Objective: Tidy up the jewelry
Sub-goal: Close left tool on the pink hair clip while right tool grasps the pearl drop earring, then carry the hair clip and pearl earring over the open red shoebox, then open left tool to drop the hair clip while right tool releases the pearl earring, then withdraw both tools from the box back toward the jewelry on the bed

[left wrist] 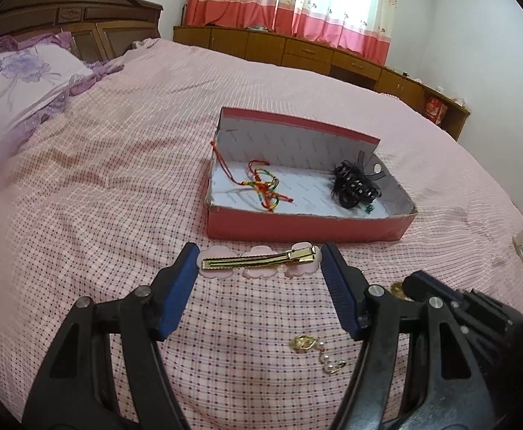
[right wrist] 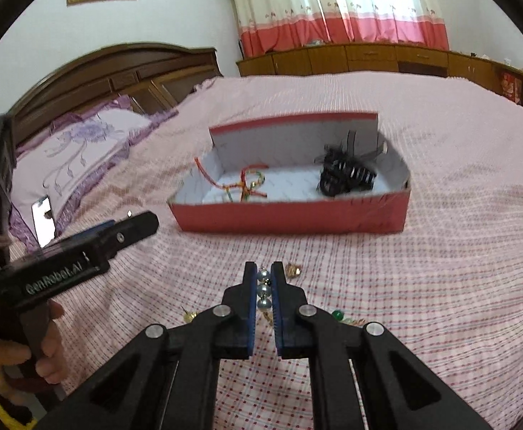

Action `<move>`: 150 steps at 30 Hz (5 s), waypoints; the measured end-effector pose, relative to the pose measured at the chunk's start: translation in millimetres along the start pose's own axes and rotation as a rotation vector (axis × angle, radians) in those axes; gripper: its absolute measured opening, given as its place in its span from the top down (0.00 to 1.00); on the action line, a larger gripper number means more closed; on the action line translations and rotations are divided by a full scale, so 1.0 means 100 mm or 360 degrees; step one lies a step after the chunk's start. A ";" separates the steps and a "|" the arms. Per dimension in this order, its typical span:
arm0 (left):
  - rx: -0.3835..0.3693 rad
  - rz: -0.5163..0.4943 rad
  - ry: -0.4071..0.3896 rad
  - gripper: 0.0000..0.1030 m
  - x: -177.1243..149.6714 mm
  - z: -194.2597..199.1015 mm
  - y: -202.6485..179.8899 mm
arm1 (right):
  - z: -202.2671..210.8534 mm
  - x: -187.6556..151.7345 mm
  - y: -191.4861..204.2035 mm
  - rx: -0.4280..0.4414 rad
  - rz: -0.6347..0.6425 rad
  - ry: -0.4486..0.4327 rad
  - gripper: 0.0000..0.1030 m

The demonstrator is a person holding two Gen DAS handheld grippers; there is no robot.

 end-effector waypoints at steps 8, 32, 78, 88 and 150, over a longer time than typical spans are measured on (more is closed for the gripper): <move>-0.0039 0.0008 -0.0048 0.40 0.09 0.12 -0.06 | 0.23 0.19 0.00 0.0031 -0.0001 -0.0113 0.91; -0.0091 -0.0098 -0.0255 0.40 0.70 0.12 -0.37 | 0.32 0.78 -0.13 -0.0031 0.0029 -0.0337 0.91; 0.0161 -0.0071 -0.0192 0.40 0.91 -1.36 0.05 | -1.29 1.24 -1.15 -0.0359 -0.0098 -0.0197 0.91; 0.0178 -0.0072 -0.0079 0.40 0.91 -1.55 0.08 | -1.54 1.15 -1.31 -0.0377 -0.0153 -0.0077 0.91; -0.0033 -0.0134 -0.0015 0.34 0.23 0.06 -0.30 | 0.46 0.45 -0.65 -0.0198 -0.0167 -0.0182 0.62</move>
Point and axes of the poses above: each gripper's, at about its wrist camera, not at the fingertips, and z roughly against the way its jaws point, y to its left, x to its top, the point moved 1 cm from there along -z, roughly the way its jaws point
